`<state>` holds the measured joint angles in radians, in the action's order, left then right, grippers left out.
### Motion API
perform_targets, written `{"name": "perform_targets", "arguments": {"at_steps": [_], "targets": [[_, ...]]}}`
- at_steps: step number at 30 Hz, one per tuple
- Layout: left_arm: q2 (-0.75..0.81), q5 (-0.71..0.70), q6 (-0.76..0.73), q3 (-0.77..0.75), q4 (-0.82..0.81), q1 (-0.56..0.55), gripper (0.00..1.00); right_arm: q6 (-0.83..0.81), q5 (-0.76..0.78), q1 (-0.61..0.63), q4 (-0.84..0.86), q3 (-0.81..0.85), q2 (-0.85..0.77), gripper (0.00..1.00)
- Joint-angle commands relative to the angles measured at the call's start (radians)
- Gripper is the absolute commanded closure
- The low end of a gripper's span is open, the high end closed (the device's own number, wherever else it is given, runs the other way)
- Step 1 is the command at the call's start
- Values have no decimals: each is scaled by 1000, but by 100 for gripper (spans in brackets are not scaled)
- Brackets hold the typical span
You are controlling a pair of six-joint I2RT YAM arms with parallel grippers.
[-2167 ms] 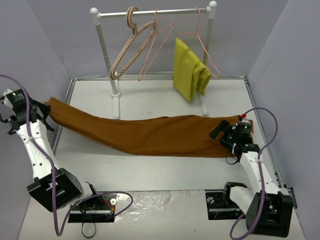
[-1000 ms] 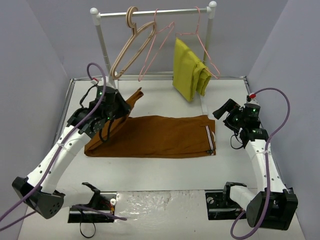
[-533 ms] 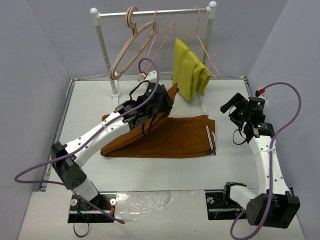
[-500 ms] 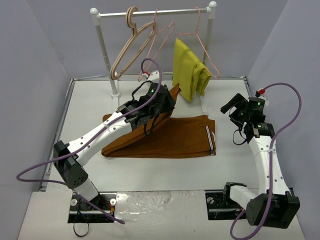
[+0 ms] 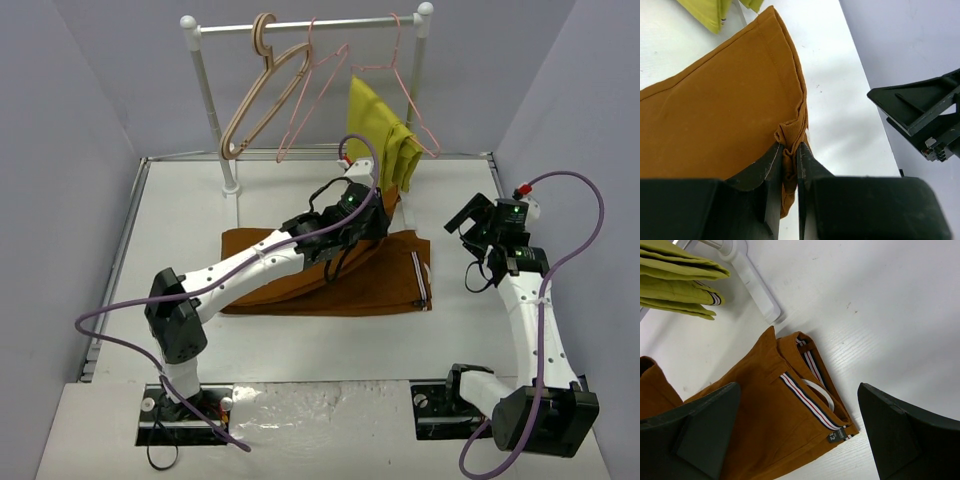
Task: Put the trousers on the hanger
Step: Fold the trousers at the center of the board.
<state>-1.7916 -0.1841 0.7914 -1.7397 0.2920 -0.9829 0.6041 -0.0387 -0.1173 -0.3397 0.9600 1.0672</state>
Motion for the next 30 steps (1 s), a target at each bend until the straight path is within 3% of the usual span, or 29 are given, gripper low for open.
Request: {"name": "perform_targets", "arguments": {"at_steps": [1, 5, 9, 14, 18, 19, 23, 26, 30], "targets": [[-17, 34, -44, -63, -100, -11, 98, -7, 34, -4, -22, -14, -18, 0], [-77, 28, -44, -52, -128, -22, 98, -12, 34, -4, -21, -26, -10, 0], [-130, 9, -72, -3, -273, -45, 98, -18, 25, -4, -21, -30, -4, 0], [-187, 63, -119, -35, -330, -86, 97, -49, 2, -5, -16, -30, 11, 0], [-215, 80, -127, -8, -370, -109, 77, -73, -18, -4, -16, -14, 37, 0], [-219, 89, -127, -6, -370, -112, 60, -81, -17, -4, -15, -12, 42, 0], [-212, 81, -142, -1, -318, -111, 29, -104, -24, -1, -13, -15, 43, 0], [-119, 46, -158, 73, -263, -99, 16, -118, -24, 14, -9, -21, 40, 0], [32, 41, -95, 239, -206, -8, 15, -119, -49, 48, 21, -33, 42, 3]]}}
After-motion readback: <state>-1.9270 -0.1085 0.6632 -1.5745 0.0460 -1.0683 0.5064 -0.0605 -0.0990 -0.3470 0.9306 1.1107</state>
